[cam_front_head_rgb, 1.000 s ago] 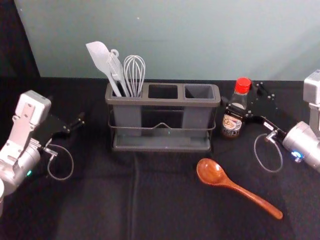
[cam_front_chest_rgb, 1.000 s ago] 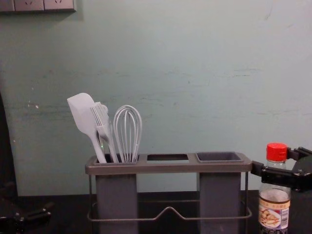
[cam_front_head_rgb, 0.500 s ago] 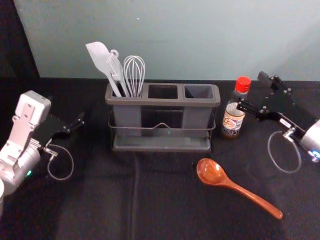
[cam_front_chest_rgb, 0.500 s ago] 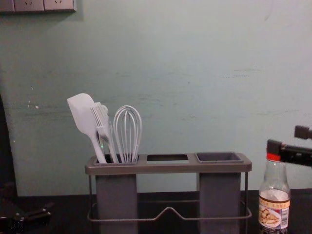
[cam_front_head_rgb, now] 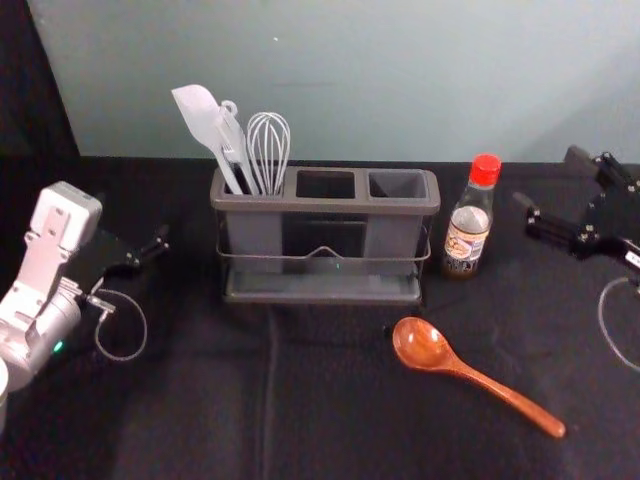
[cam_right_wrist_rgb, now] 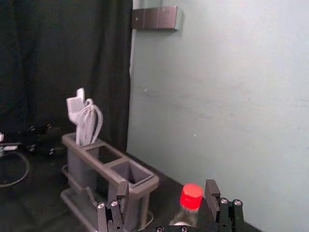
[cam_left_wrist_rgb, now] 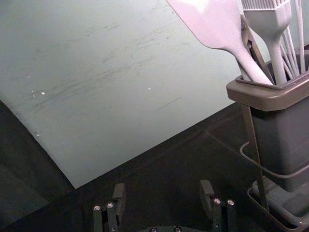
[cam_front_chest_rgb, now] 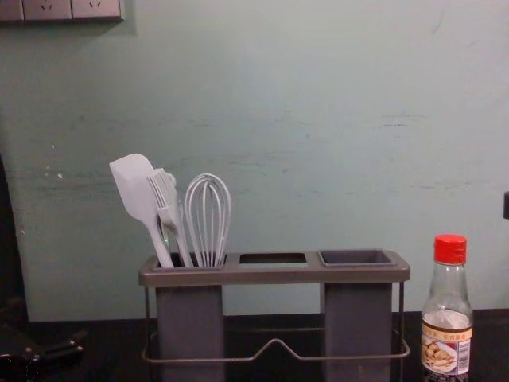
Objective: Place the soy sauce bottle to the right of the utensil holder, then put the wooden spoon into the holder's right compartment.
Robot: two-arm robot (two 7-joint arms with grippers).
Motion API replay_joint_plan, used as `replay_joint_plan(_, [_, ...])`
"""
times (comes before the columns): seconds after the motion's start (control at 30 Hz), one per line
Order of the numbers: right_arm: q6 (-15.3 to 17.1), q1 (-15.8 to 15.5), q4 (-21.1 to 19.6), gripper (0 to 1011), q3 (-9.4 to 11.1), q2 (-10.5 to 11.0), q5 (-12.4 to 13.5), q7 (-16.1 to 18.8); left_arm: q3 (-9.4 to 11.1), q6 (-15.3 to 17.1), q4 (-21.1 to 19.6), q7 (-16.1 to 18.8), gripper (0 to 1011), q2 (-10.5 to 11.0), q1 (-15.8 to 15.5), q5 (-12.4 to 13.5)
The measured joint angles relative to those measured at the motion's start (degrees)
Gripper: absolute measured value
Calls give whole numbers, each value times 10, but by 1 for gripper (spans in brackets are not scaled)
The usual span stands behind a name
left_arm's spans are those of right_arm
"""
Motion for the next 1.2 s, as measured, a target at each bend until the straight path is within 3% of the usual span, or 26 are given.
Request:
replay_joint_plan(0.3, [47,-51,-60,1004,2,57,19,22,0,0,0,0,1005,0,0,0])
replay_joint_plan(0.47, [82,-66,-86,1004,-16,96,14,34,0,0,0,0,1005,0,0,0])
replay_joint_plan(0.6, [111,-63,-97,1004,-44,121,-5,36,0,0,0,0,1005,0,0,0])
replay_joint_plan(0.63, [111,-63,-97,1004,-44,121,-5,36,0,0,0,0,1005,0,0,0])
replay_joint_plan(0.77, [156,-37,-93,1004,-83,127,-31,25,0,0,0,0,1005,0,0,0])
replay_joint_plan(0.87, [199,-3,-81,1004,-117,121,-56,13,0,0,0,0,1005,0,0,0])
replay_joint_plan(1.0, [233,29,-68,1004,-148,110,-81,6,0,0,0,0,1005,0,0,0])
replay_joint_plan(1.2, [269,59,-53,1004,-176,87,-107,-7,0,0,0,0,1005,0,0,0])
